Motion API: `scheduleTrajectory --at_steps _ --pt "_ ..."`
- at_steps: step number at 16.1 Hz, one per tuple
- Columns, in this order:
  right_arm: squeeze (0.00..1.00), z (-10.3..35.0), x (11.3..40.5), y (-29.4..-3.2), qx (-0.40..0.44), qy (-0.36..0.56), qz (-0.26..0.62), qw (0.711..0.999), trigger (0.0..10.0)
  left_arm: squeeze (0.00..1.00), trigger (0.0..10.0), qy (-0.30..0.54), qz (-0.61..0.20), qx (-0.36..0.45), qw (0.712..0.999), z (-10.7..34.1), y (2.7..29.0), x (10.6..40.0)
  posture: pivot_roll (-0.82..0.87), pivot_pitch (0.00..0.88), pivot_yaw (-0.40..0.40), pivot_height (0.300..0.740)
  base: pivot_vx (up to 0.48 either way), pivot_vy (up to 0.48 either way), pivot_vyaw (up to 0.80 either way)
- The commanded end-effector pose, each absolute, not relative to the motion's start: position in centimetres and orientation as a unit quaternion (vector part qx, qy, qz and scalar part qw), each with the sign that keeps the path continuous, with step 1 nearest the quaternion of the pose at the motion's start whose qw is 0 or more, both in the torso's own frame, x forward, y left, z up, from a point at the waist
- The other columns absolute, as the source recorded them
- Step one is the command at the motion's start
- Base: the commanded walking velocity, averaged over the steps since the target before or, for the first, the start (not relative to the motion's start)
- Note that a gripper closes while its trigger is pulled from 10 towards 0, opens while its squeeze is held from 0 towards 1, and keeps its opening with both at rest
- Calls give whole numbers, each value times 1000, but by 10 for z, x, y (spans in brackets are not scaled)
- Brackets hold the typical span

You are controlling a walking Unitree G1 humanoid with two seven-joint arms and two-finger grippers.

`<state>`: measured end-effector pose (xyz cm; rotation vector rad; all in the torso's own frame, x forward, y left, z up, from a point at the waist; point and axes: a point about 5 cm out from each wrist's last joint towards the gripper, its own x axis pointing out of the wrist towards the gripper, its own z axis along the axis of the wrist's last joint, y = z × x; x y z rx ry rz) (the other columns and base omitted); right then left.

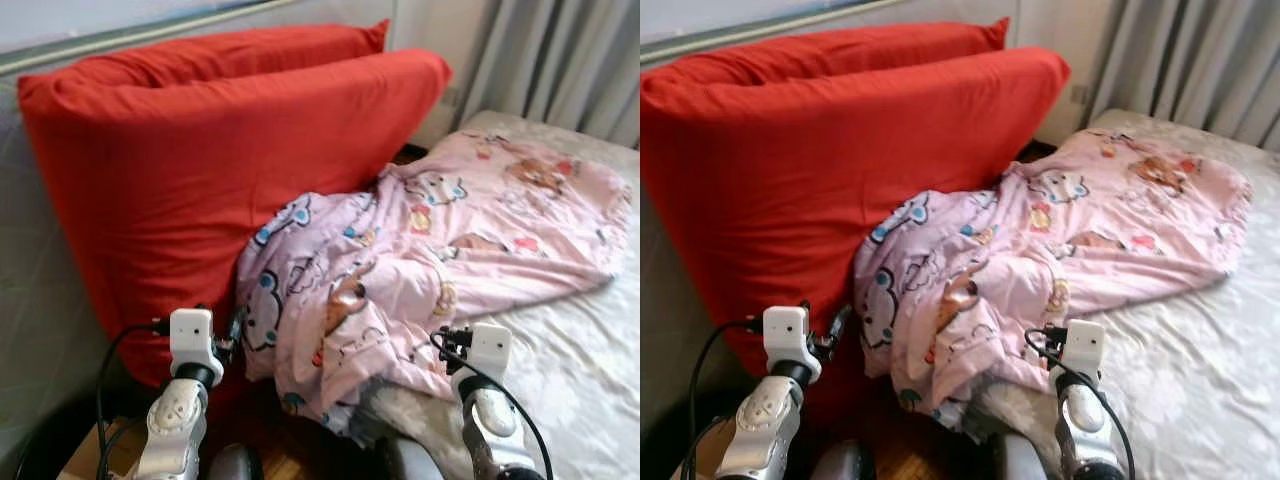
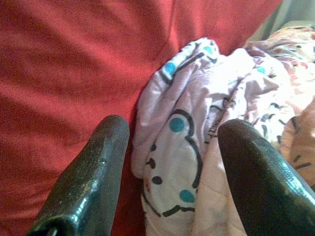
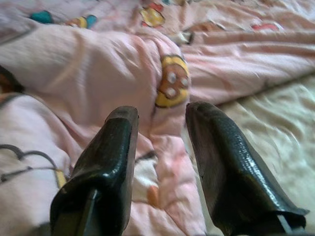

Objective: Clean up the room

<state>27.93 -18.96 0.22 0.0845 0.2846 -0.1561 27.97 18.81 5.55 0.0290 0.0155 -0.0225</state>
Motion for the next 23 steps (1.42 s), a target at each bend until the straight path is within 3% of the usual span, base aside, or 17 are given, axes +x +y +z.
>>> scheduleTrajectory --at_steps 1,7,11,14,19,23 --pt "0 7 286 -193 72 143 -103 982 10000 0 10000 7 -17 18 1000 59 187 282 -72 35 -20 602 0 0 0" --pt "0 6 297 -190 89 200 -115 969 10000 0 10000 13 -21 21 999 58 187 281 -61 36 -10 602 0 0 0" --pt "0 6 302 -190 45 228 -105 967 10000 0 10000 15 -23 21 999 59 187 282 -53 37 -8 602 0 0 0" --pt "0 -6 290 -206 22 283 -138 949 10000 0 10000 17 -25 21 999 59 186 281 -51 42 -8 602 0 0 0" --pt "0 -3 294 -198 10 268 -101 958 10000 0 10000 21 -29 21 999 58 184 279 -51 52 -4 572 0 0 0" --pt "0 -6 292 -194 11 273 -103 956 10000 0 10000 25 -31 22 999 57 184 277 -42 56 -4 572 0 0 0"
